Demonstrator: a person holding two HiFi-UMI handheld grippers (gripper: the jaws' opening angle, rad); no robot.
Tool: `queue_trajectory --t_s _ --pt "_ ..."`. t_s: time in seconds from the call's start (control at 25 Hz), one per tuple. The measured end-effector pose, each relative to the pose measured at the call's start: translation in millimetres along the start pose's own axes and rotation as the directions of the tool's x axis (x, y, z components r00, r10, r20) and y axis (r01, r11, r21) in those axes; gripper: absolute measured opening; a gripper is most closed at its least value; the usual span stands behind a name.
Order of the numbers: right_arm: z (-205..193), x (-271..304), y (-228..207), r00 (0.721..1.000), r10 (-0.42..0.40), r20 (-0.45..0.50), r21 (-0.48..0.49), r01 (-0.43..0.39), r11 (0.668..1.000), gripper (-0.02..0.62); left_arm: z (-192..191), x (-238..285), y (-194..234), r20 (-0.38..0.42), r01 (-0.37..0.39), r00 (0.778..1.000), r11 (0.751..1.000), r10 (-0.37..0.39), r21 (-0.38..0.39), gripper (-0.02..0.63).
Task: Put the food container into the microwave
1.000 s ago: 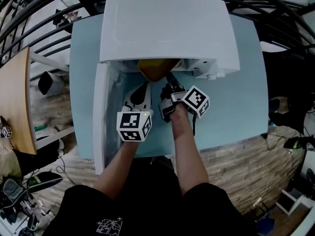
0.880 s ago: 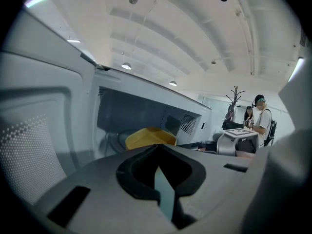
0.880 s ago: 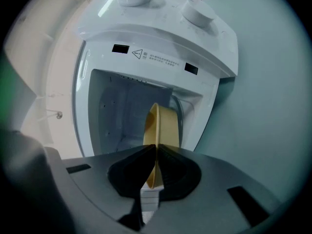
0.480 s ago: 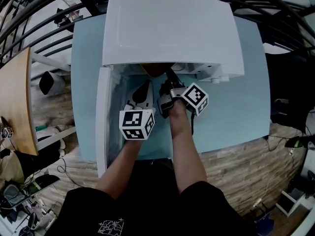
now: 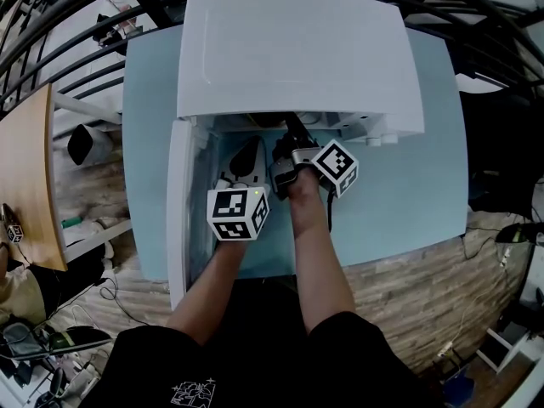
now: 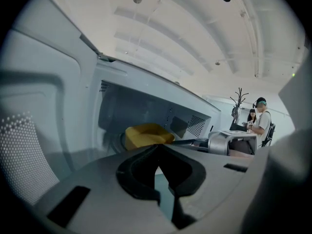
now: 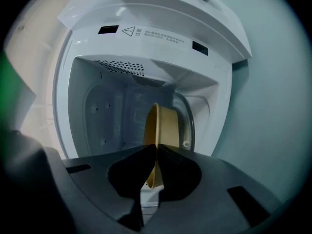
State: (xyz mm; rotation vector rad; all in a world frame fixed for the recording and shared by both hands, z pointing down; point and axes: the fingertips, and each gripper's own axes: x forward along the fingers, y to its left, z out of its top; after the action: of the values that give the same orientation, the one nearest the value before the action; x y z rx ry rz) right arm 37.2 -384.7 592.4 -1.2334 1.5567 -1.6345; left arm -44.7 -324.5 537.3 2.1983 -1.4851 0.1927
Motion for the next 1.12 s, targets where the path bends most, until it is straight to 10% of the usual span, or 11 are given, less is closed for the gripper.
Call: queue_trajectory --t_s 1.12 --pt "-2 20 9 0.999 0.033 -0.022 -0.061 -0.034 0.998 0.065 3 -4 13 0.008 -0.018 1.000 1.000 0.018 -0.006 0.008"
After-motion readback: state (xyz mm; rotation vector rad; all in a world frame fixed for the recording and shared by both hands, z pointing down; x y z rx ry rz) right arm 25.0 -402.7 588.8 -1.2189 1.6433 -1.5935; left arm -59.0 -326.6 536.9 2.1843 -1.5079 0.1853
